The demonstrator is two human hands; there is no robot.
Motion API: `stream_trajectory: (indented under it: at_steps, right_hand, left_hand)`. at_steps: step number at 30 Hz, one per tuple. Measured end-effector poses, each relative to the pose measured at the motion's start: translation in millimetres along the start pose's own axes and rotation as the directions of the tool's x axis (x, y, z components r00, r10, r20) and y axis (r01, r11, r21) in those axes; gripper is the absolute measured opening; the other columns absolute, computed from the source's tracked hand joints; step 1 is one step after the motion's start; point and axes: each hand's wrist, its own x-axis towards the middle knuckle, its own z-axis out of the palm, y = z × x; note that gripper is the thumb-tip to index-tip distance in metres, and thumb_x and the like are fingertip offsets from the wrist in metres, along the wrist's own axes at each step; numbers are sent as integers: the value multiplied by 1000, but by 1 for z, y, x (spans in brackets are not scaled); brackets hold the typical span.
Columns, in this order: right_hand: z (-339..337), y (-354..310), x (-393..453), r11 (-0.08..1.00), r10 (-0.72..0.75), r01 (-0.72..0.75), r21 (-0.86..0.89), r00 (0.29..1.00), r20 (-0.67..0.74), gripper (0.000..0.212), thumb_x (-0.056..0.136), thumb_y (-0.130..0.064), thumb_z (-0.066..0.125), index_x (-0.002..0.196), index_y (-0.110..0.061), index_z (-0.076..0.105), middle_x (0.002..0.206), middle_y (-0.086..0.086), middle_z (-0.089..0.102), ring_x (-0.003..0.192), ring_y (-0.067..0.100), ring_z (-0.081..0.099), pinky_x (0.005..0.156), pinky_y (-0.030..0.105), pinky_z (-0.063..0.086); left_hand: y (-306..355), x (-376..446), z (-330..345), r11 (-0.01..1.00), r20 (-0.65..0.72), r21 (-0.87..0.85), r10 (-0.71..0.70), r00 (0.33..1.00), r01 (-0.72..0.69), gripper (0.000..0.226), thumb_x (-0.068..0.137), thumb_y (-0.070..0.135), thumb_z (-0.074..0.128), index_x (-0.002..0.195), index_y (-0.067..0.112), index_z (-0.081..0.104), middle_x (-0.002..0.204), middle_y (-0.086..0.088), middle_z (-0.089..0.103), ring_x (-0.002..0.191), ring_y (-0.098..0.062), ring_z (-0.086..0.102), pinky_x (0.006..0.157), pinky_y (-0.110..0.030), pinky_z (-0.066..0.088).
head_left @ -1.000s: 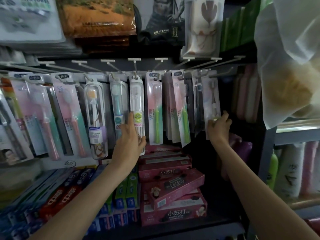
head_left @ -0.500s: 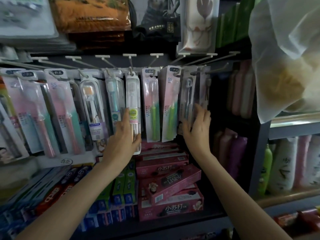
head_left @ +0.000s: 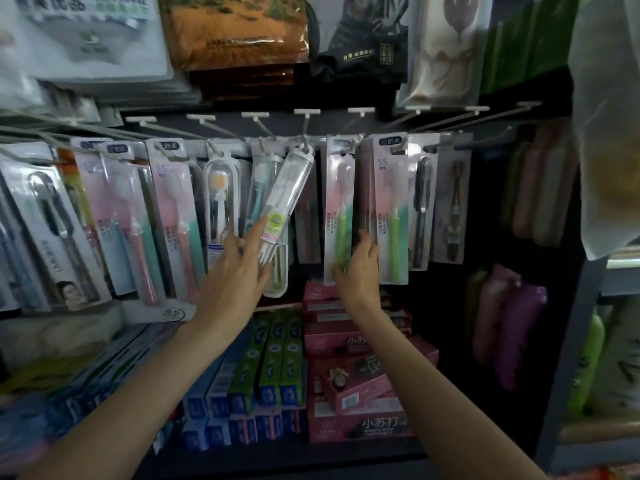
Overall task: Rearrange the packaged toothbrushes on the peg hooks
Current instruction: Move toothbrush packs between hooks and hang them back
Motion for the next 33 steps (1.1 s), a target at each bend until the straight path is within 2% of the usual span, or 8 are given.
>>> stream_trajectory:
  at_steps: [4,8,12,16,21,25,29,33]
  right_hand:
    - [-4,-1,-6,1000,-27,27,-1,1000,-13,64,84,2,55,139,-5,23,123,18,49,107,30,45,88,42,46]
    - [-17,-1,-19,996,-83,83,-22,997,1,58,87,0,53,138,-5,24,132,14,40,102,26,50,80,32,47]
    - [-19,0,-29,975,-202,187,-117,970,-132,54,85,-2,56,134,-1,33,126,16,37,115,27,39,95,31,36]
    - [-16,-20,-29,960,-200,207,186,978,-57,44,90,-15,58,128,-6,39,117,6,46,106,12,45,89,15,37]
    - [-1,-45,-13,863,-14,-110,493,970,241,58,89,-18,60,136,-8,28,109,-9,52,99,2,53,81,9,44]
    - [4,-40,-7,872,83,-159,463,980,179,52,90,-8,56,135,-7,30,104,-3,48,102,12,51,84,21,41]
    - [3,-29,-4,912,96,-150,382,983,155,54,88,-11,60,134,-8,31,118,6,53,106,20,55,88,32,48]
    - [2,-35,-15,980,-61,87,179,987,-147,49,87,-15,62,128,-4,38,123,9,41,105,11,43,87,9,35]
  left_hand:
    - [-1,1,4,1000,-1,2,-15,1000,15,68,88,12,57,146,15,22,96,-14,48,52,-9,37,40,-12,12]
    - [-3,2,7,1000,-11,-10,11,1000,-11,68,87,12,58,145,15,23,95,-14,48,52,-9,37,41,-11,13]
    - [-4,2,10,999,-27,-27,22,999,-23,68,89,13,57,146,17,19,95,-15,48,51,-12,38,40,-13,15]
    - [-1,1,8,994,-5,-87,73,997,-73,64,92,26,52,147,18,19,103,-18,54,62,-17,50,47,-18,32]
    - [-5,-9,-2,989,-64,-83,116,991,-121,45,90,26,46,132,9,44,111,-14,53,79,-22,57,59,-24,41]
    - [-23,-9,-11,998,-236,-24,43,971,-50,49,82,7,64,127,7,44,118,-18,45,106,-33,51,86,-40,47]
    - [-35,-6,-14,962,-246,-233,-201,948,143,63,82,17,67,134,6,33,127,-18,37,117,-29,42,99,-33,35]
    - [-40,0,-3,869,-95,-425,-320,943,252,76,81,27,68,140,12,22,138,-11,37,122,-26,45,100,-46,41]
